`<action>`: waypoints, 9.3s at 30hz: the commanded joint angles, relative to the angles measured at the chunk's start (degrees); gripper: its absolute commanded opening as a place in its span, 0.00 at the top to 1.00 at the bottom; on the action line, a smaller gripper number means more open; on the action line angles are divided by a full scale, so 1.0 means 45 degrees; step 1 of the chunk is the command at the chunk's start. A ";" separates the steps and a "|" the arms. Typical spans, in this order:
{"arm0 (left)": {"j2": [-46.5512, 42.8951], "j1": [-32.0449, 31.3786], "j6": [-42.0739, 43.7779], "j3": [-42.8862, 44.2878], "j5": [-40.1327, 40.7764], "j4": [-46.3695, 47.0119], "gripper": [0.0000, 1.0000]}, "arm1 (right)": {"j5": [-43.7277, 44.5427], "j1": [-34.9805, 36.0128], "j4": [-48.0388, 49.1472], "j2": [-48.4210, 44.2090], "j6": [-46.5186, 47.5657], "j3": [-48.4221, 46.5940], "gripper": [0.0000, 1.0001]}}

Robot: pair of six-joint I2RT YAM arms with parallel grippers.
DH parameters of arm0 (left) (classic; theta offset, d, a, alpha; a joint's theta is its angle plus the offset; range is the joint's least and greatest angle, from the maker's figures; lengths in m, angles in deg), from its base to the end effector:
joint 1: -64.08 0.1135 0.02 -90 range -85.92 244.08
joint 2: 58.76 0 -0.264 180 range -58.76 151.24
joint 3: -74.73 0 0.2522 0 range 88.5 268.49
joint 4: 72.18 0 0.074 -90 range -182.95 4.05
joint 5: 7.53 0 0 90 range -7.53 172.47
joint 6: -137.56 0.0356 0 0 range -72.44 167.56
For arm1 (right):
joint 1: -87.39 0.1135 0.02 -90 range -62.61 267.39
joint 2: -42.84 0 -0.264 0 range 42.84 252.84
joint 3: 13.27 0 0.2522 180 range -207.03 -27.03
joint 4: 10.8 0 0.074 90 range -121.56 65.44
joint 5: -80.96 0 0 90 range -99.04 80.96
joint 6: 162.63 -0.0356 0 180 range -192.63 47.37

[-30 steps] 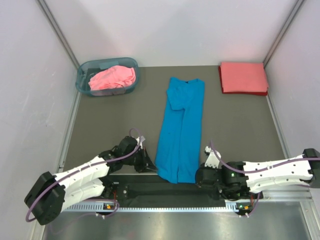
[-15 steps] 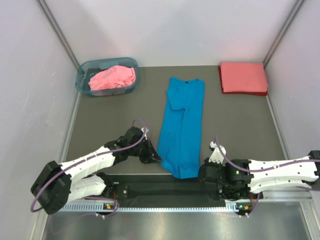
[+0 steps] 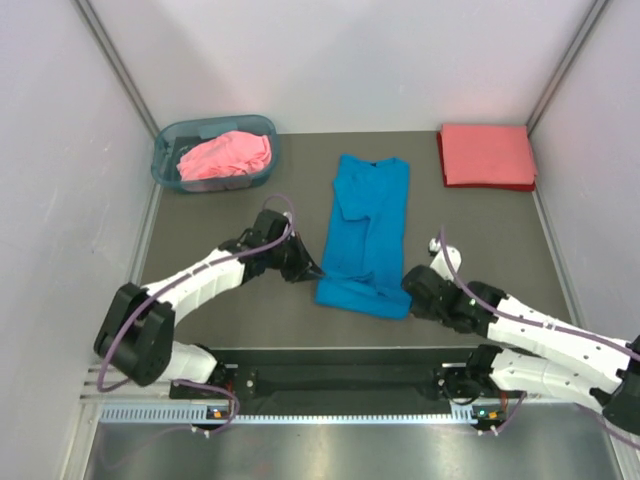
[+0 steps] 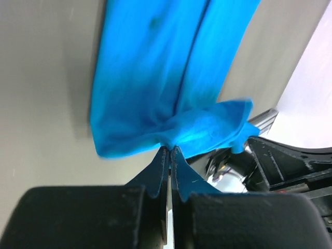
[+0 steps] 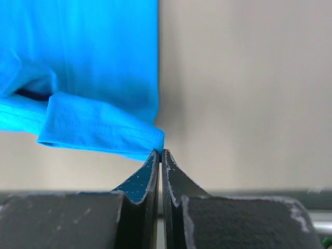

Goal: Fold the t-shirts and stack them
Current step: Fold the tshirt

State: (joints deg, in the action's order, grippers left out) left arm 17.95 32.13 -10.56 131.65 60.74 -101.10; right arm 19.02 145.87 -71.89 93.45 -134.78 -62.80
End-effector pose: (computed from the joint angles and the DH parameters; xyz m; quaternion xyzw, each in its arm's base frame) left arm 0.2198 -0.1526 0.2046 -0.1433 0.9102 -0.3696 0.1199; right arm 0.0947 0.1224 0.2196 0.0884 0.9393 0.0862 0.3200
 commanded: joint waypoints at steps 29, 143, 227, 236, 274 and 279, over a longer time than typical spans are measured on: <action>1.0550 0.3485 0.3894 1.1112 -0.3920 -0.0167 1.00 | -0.3519 -0.7721 0.5713 0.9729 0.9671 -0.6914 1.00; 0.3054 0.1279 0.4051 -0.0077 -0.2416 0.0556 1.00 | -0.7466 -0.7081 0.5719 0.1825 0.5241 0.3339 1.00; 1.3895 0.3915 0.3364 1.6586 -0.2358 0.4210 0.82 | -0.7614 -1.0906 0.6144 1.3248 0.9280 -1.1997 0.62; 1.1529 0.2627 0.4988 1.2834 -0.2591 0.3661 0.85 | -1.2990 -1.0749 0.6805 1.2365 0.9768 -0.9671 0.80; 1.0397 0.2234 0.4539 0.9336 0.1274 0.0010 0.88 | -1.5414 -1.2272 0.9014 1.2956 1.0433 -0.5724 0.78; 0.9381 0.2372 0.4908 0.9607 0.0477 0.0846 0.85 | -1.5007 -1.2273 0.8566 1.1471 1.0082 -0.5723 0.68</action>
State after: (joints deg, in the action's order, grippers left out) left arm 64.59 41.64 9.00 174.71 60.67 -96.99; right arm -51.95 92.18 -32.61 151.07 -91.04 -88.73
